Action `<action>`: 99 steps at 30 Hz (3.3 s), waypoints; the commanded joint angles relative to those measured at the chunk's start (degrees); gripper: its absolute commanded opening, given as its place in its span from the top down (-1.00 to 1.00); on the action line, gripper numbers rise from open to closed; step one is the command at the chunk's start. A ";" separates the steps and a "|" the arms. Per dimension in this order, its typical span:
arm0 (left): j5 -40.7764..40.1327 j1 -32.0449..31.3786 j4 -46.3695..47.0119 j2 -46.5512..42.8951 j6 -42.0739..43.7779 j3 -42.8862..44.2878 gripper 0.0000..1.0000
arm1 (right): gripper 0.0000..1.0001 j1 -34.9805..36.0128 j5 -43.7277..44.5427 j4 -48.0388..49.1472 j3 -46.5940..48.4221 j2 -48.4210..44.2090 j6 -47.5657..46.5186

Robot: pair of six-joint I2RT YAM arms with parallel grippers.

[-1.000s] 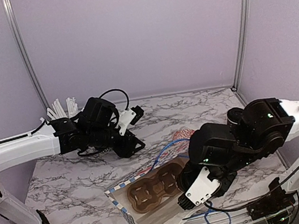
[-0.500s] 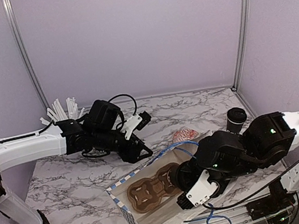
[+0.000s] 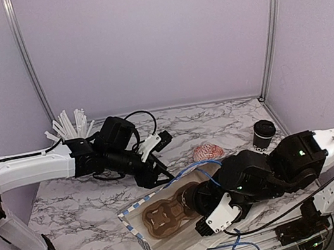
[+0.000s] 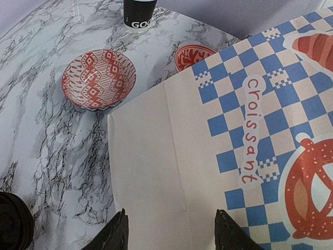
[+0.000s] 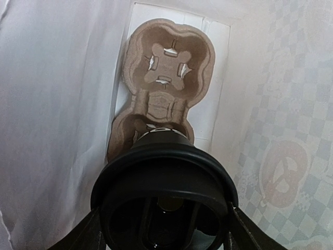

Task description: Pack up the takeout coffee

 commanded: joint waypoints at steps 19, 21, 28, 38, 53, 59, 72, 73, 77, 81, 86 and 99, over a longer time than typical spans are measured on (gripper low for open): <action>3.46 -0.14 2.65 -0.52 1.04 -1.11 -0.14 | 0.26 -1.75 1.90 7.46 -2.78 3.15 -1.24; 3.56 -0.14 2.64 -0.09 0.96 -1.14 -0.14 | 0.26 -1.99 2.29 8.16 -2.87 3.57 -1.41; 1.75 0.07 2.69 0.89 0.68 -1.39 -0.14 | 0.25 -2.52 2.46 10.39 -3.09 4.27 -3.53; -3.12 3.13 2.43 0.94 -1.59 -1.40 -0.17 | 0.25 -2.44 3.48 5.26 -1.03 1.89 -2.36; -1.33 3.81 -2.72 5.63 -2.60 0.40 -0.17 | 0.21 0.02 2.93 6.81 -3.31 -1.30 -2.21; -0.88 3.95 -3.33 7.29 -2.04 0.62 -0.17 | 0.23 -0.06 0.84 9.00 -4.15 -0.24 -3.44; -0.52 4.93 -3.33 8.42 -1.89 2.03 -0.17 | 0.24 -0.89 -5.45 6.39 -4.01 0.98 -3.47; -0.53 4.89 -3.33 8.43 -1.91 1.98 -0.17 | 0.24 -1.12 -5.57 6.31 -4.01 1.25 -3.45; -0.23 5.07 -3.33 8.66 -1.80 1.86 -0.17 | 0.24 -2.17 -5.61 5.56 -3.63 2.68 -3.36; 0.17 5.21 -3.33 9.04 -1.80 2.02 -0.17 | 0.23 -2.84 -5.62 5.90 -3.25 3.83 -3.61; 1.01 5.30 -3.34 9.45 -1.68 2.12 -0.16 | 0.24 -3.69 -4.36 6.97 -2.80 4.94 -3.62; 2.00 5.40 -3.35 9.10 -1.42 2.20 -0.16 | 0.26 -4.21 -3.68 5.08 -2.42 1.55 -6.03</action>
